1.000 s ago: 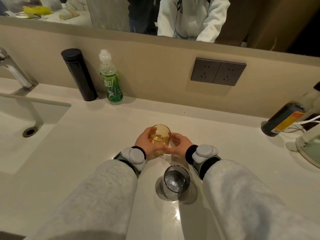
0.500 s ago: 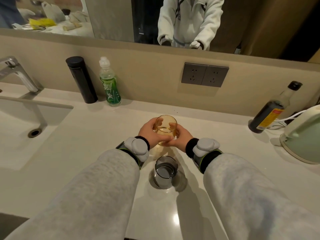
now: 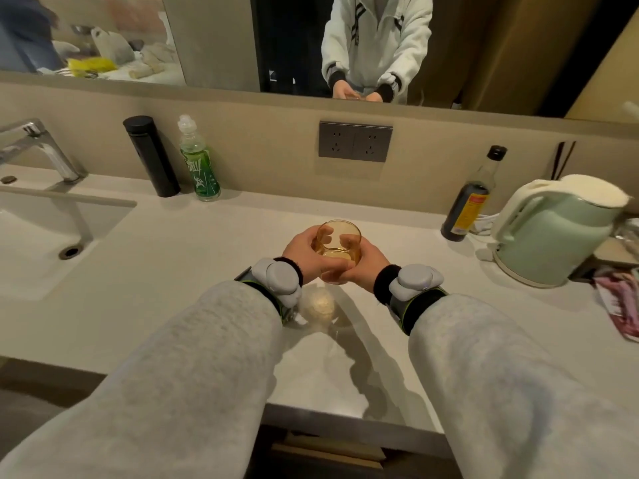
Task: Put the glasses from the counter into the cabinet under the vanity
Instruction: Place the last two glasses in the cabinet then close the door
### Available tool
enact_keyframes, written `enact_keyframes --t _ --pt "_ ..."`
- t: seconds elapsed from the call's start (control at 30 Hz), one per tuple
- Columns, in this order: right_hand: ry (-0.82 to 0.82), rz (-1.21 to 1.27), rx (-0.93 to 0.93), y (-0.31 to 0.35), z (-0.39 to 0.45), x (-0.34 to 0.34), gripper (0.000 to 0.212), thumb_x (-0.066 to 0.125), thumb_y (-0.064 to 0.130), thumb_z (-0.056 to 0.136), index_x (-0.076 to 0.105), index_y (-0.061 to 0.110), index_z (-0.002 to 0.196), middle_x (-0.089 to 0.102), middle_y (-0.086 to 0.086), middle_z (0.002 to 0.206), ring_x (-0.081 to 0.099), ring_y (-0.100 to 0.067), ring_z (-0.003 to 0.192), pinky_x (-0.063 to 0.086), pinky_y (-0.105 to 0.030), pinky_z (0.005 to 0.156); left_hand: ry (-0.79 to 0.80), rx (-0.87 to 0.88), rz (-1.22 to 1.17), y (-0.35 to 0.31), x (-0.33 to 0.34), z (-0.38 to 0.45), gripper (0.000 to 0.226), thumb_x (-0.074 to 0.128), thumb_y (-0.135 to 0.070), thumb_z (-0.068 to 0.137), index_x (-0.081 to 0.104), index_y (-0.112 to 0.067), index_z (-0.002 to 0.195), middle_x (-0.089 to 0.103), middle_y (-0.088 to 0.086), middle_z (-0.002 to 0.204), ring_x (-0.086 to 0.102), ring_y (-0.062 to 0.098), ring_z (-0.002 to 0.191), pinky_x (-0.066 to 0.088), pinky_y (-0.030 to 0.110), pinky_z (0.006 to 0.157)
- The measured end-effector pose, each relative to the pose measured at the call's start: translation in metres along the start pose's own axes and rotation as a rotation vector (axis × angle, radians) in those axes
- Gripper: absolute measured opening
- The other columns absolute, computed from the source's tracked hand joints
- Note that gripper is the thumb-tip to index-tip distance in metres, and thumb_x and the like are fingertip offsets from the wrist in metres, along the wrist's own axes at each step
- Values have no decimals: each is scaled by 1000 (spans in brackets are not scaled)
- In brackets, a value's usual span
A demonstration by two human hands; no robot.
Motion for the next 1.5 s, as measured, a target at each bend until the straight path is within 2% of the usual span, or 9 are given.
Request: enact_keyframes --t 0.17,0.4,0.53,0.63,0.87,1.03,1.23,1.4,1.5 --pt "15 -67 26 -22 -49 -22 75 86 12 60 43 17 121 53 12 99 57 -7 89 45 -13 68 12 -31 11 -6 38 -46 70 86 -22 63 53 -18 125 60 2 121 58 21 112 48 38 100" --pt "63 -144 67 -54 -113 -35 75 86 19 59 44 16 121 53 8 102 55 -8 91 41 -14 69 42 -73 17 2 85 -106 69 84 -22 65 51 -17 126 59 5 123 58 23 113 46 37 102" --pt "92 -178 78 -68 -139 -27 74 85 17 62 44 14 123 53 2 108 53 -13 95 41 -19 73 41 -95 39 14 95 -134 70 84 -24 65 51 -18 126 59 4 122 58 21 111 46 31 97" --pt "101 -198 86 -72 -153 -19 76 85 18 60 44 13 124 53 0 111 53 -17 98 40 -25 80 38 -106 58 21 96 -150 69 84 -24 64 51 -17 125 60 5 121 58 22 110 46 32 96" --pt "158 -273 77 -87 -184 20 81 86 24 57 42 16 125 51 0 112 53 -21 101 42 -28 83 3 -169 58 53 87 -196 67 83 -23 64 52 -19 123 60 6 121 58 24 111 47 37 98" --pt "214 -243 81 -96 -198 53 84 86 19 58 40 14 127 52 -1 112 54 -20 102 41 -27 85 1 -226 35 77 76 -222 69 84 -22 65 51 -17 125 61 7 122 59 24 113 46 41 103" --pt "276 -225 95 -112 -214 108 87 86 24 50 43 16 125 58 -2 116 56 -21 108 45 -34 95 -5 -276 19 119 51 -256 73 87 -27 62 53 -17 125 64 4 119 61 21 110 47 35 100" --pt "299 -223 144 -130 -225 144 84 85 29 49 43 22 121 58 4 106 58 -17 101 45 -28 85 27 -317 1 155 38 -274 75 85 -28 64 50 -18 129 61 4 124 59 20 113 46 33 100" --pt "299 -229 158 -141 -232 166 83 85 29 49 43 22 121 60 1 111 59 -19 103 49 -32 89 40 -327 19 176 31 -284 75 85 -29 65 50 -17 131 61 5 126 58 21 114 45 36 104"
Point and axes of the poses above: each hand's wrist, its own z-axis towards the middle knuckle, its own x-axis out of the palm, y = z × x, the point moved 5 cm from there along z, towards the middle knuckle
